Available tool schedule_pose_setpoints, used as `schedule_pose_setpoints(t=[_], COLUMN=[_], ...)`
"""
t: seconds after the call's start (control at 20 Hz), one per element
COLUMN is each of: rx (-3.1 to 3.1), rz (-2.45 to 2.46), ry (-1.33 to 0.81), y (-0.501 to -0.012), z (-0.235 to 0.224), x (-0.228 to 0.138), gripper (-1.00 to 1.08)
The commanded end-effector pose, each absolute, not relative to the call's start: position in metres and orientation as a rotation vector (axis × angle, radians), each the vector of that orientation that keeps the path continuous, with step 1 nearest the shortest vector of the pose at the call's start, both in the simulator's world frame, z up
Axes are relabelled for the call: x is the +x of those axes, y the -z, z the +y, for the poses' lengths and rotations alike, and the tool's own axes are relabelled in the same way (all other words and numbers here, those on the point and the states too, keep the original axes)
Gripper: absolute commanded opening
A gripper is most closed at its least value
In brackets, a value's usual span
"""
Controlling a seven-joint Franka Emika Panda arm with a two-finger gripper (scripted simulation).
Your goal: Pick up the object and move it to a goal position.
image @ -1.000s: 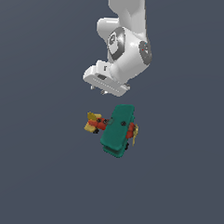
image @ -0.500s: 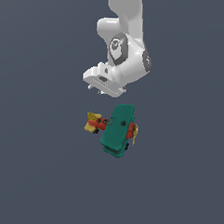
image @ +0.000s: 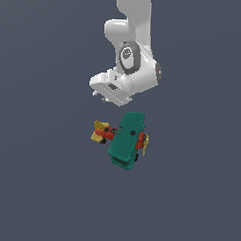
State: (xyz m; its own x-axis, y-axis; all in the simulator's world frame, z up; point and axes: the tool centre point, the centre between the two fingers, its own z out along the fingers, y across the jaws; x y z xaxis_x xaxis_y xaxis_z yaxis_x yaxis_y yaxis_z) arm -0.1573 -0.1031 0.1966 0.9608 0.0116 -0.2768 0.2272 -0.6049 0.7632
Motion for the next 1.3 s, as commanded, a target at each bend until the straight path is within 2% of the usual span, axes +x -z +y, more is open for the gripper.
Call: schedule_pose_setpoints(t=[0.0, 1.25], rx=[2.171, 1.87], rz=[0.179, 0.313], ry=[0.293, 0.115], y=[-0.195, -0.188], z=[-0.106, -0.126], x=[-0.158, -0.153], gripper=[0.28, 0.28])
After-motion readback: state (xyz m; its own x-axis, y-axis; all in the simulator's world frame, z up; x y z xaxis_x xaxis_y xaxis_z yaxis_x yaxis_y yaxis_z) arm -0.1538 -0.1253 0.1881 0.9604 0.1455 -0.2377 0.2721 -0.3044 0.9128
